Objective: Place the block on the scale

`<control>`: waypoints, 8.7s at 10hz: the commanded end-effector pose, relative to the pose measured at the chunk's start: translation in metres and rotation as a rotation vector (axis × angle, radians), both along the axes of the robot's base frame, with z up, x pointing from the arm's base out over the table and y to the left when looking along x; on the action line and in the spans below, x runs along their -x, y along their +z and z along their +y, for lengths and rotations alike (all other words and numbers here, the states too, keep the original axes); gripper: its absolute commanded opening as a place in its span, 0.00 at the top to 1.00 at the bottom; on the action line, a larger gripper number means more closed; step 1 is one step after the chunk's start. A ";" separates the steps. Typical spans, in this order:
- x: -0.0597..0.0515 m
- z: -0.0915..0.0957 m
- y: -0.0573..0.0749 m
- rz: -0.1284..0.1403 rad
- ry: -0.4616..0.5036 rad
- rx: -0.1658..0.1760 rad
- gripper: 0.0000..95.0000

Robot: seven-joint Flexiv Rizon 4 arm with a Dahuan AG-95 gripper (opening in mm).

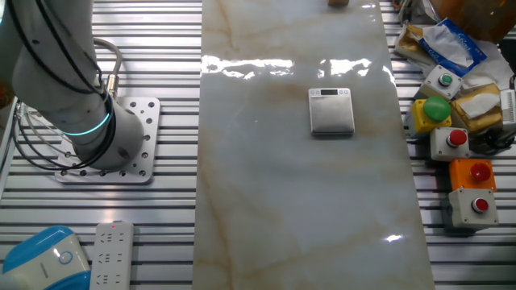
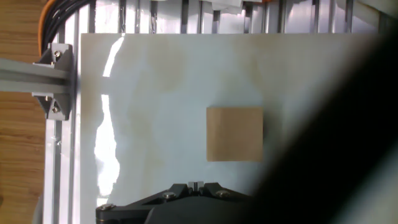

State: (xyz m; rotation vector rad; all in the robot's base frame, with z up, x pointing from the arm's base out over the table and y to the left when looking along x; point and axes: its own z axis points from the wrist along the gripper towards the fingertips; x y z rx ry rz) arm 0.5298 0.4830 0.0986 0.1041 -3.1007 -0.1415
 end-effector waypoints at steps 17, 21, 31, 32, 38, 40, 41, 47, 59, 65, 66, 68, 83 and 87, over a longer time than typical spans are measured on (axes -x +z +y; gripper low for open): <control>-0.022 -0.032 -0.023 -0.077 0.043 -0.026 0.00; -0.037 -0.039 -0.016 -0.080 0.070 -0.023 0.00; -0.041 -0.043 -0.061 -0.110 0.112 -0.021 0.00; -0.041 -0.043 -0.062 -0.110 0.115 -0.021 0.00; -0.041 -0.043 -0.064 -0.111 0.117 -0.026 0.40; -0.041 -0.043 -0.064 -0.112 0.111 -0.045 0.40; -0.041 -0.043 -0.064 -0.110 0.115 -0.031 0.40; -0.040 -0.042 -0.047 -0.090 0.138 0.029 0.80; -0.036 -0.048 -0.007 -0.078 0.158 0.026 1.00; -0.036 -0.048 -0.007 -0.078 0.158 0.026 1.00; -0.036 -0.048 -0.007 -0.078 0.158 0.026 1.00; -0.036 -0.048 -0.007 -0.078 0.158 0.026 1.00; -0.003 -0.272 0.050 -0.046 0.366 0.031 1.00; -0.001 -0.322 0.042 -0.054 0.401 0.034 1.00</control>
